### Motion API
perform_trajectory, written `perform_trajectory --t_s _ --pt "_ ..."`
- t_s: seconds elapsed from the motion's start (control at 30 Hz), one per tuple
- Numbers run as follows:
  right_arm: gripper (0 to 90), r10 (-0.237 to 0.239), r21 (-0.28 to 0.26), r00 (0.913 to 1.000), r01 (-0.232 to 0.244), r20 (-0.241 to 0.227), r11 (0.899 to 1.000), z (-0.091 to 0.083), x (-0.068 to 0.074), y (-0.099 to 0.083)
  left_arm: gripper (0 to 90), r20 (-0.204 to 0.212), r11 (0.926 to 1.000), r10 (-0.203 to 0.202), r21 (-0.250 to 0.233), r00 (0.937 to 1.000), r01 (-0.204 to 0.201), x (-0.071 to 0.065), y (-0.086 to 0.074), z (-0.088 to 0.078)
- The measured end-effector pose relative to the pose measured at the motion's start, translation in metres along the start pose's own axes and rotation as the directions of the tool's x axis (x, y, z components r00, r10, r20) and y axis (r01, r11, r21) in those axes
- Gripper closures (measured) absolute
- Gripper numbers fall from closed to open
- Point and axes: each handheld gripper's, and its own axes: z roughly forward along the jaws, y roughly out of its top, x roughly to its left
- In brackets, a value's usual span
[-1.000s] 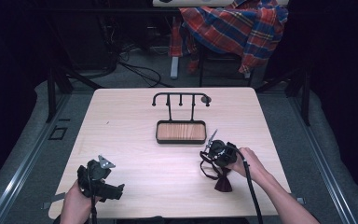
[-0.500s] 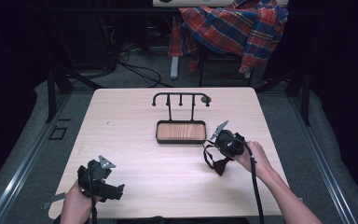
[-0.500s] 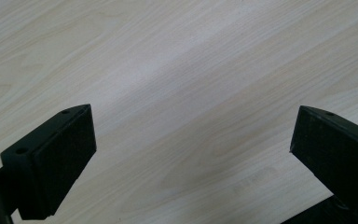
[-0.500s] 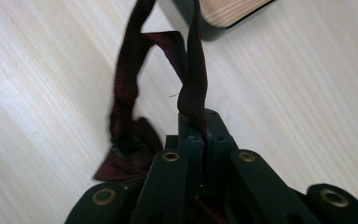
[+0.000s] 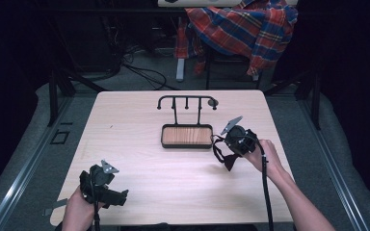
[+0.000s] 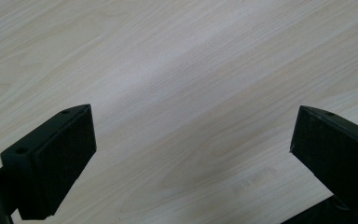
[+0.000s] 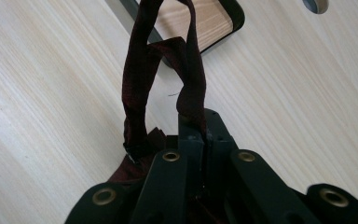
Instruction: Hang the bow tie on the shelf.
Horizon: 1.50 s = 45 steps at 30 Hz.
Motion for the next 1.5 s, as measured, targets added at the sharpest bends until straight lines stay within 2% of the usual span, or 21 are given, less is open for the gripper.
perform_trajectory --t_s 0.57,0.7,1.03,1.13,1.5 --pt "88.4 0.025 -0.064 0.9996 -0.024 0.016 0.998 -0.013 -0.007 0.020 0.2 0.003 1.0000 -0.005 -0.003 1.0000 0.005 0.000 0.000 0.000" --pt "88.4 0.041 -0.096 0.9990 -0.040 0.014 0.995 -0.014 -0.008 0.025 0.1 0.005 1.0000 -0.008 -0.006 1.0000 0.008 0.000 0.000 0.000" --pt "88.4 0.060 -0.134 0.9981 -0.058 0.012 0.989 -0.018 -0.014 0.034 0.2 0.005 1.0000 -0.006 -0.006 1.0000 0.006 0.000 0.000 0.000" --pt "88.4 0.051 -0.127 0.9985 -0.048 0.020 0.991 -0.020 -0.016 0.037 0.1 0.004 1.0000 -0.005 -0.004 1.0000 0.005 0.000 0.000 0.000" --pt "88.3 0.070 -0.156 0.9974 -0.066 0.020 0.986 -0.027 -0.022 0.050 0.2 0.003 1.0000 -0.003 -0.007 1.0000 0.003 -0.001 0.000 0.000"
